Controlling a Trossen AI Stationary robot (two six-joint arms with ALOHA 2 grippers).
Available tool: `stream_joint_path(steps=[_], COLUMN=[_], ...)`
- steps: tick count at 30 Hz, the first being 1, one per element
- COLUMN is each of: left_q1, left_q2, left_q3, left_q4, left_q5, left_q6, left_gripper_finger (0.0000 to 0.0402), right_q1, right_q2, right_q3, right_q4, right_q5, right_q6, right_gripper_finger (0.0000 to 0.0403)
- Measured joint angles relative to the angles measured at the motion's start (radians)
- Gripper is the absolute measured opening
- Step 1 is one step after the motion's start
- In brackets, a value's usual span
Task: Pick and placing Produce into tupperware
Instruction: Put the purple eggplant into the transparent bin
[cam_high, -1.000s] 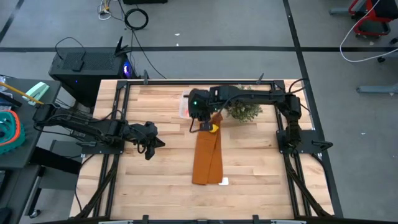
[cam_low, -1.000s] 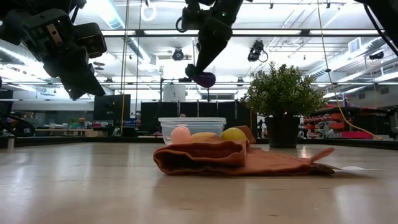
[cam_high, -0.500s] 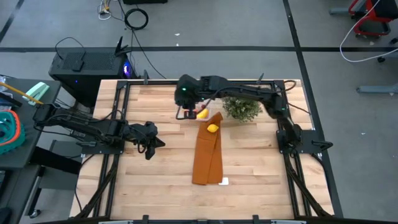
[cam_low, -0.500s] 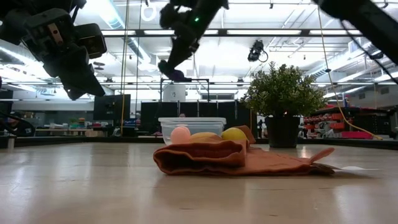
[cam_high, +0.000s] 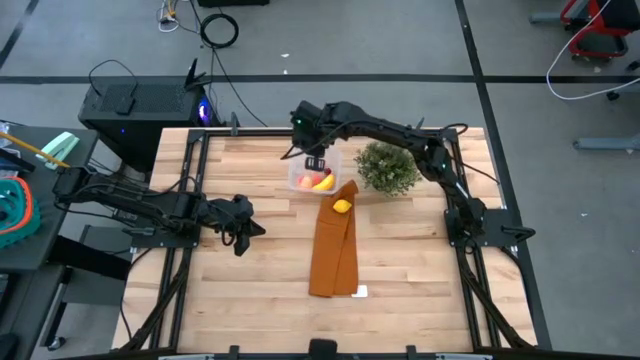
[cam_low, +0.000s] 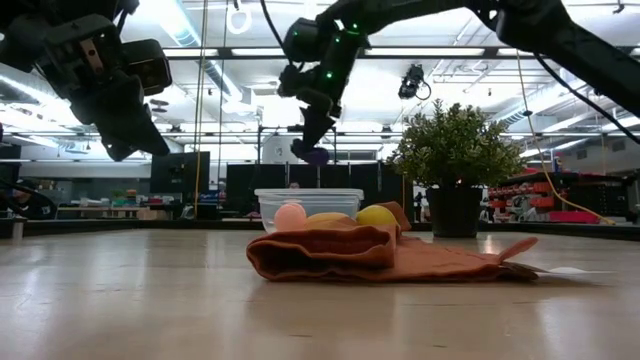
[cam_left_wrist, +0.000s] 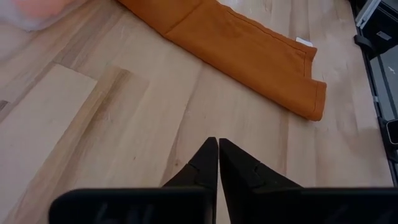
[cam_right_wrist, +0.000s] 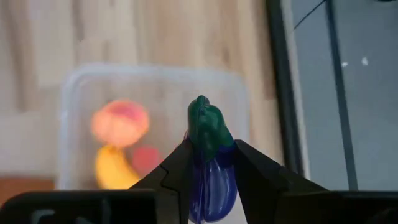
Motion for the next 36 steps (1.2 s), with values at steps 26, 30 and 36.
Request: stream_joint_path(steps=[26, 30, 36], left_q1=[0.000, 0.000, 0.000], left_q2=[0.000, 0.000, 0.000], left_q3=[0.000, 0.000, 0.000], left_q4=[-0.010, -0.010, -0.010], left_q5=[-0.001, -0.001, -0.001], left_q6=[0.000, 0.000, 0.000], left_gripper_finger=[0.0019, 0.0014, 0.0019], right_q1=[-0.023, -0.023, -0.025], right_q2=[0.007, 0.007, 0.007], right_q3=[-0.222, -0.245, -0.275], right_q4=[0.174, 0.217, 0.239], right_q5=[-0.046, -0.050, -0.050], right_q6=[0.144, 0.186, 0.203], right_gripper_finger=[0.0108, 0.0108, 0.0108])
